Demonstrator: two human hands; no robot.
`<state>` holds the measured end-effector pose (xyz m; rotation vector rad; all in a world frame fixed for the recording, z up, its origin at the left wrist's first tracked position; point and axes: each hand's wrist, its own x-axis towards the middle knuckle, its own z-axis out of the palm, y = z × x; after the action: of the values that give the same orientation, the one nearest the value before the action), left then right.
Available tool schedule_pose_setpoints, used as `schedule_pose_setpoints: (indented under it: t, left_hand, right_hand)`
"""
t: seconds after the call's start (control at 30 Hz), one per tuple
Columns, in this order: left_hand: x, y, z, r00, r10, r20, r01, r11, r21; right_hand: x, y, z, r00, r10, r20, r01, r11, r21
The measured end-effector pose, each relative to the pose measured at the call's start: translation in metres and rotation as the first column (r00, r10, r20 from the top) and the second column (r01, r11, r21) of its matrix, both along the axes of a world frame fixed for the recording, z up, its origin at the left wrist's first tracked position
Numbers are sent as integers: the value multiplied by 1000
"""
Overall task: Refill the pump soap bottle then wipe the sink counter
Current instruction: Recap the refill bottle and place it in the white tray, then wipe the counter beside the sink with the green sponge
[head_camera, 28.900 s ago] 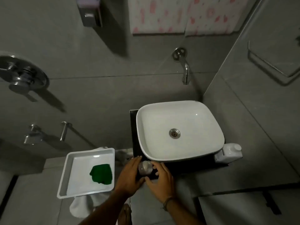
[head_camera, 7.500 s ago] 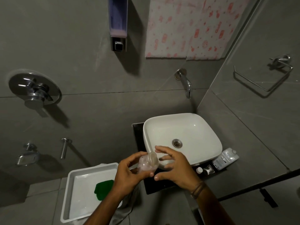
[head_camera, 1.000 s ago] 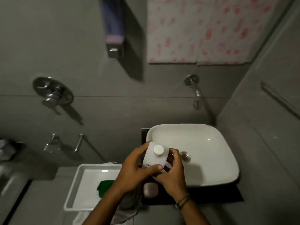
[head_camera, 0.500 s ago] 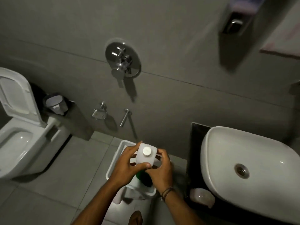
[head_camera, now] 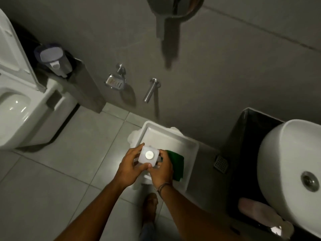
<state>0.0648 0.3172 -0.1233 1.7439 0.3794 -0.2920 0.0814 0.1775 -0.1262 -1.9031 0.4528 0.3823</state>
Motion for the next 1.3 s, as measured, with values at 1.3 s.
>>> schedule_pose_setpoints:
  t: [1.3]
  left_hand:
    - [-80,-94,-74,785,-581,-214,459,313,831]
  right_hand:
    - [11,-83,-90,685,696,-214,-585,350,-732]
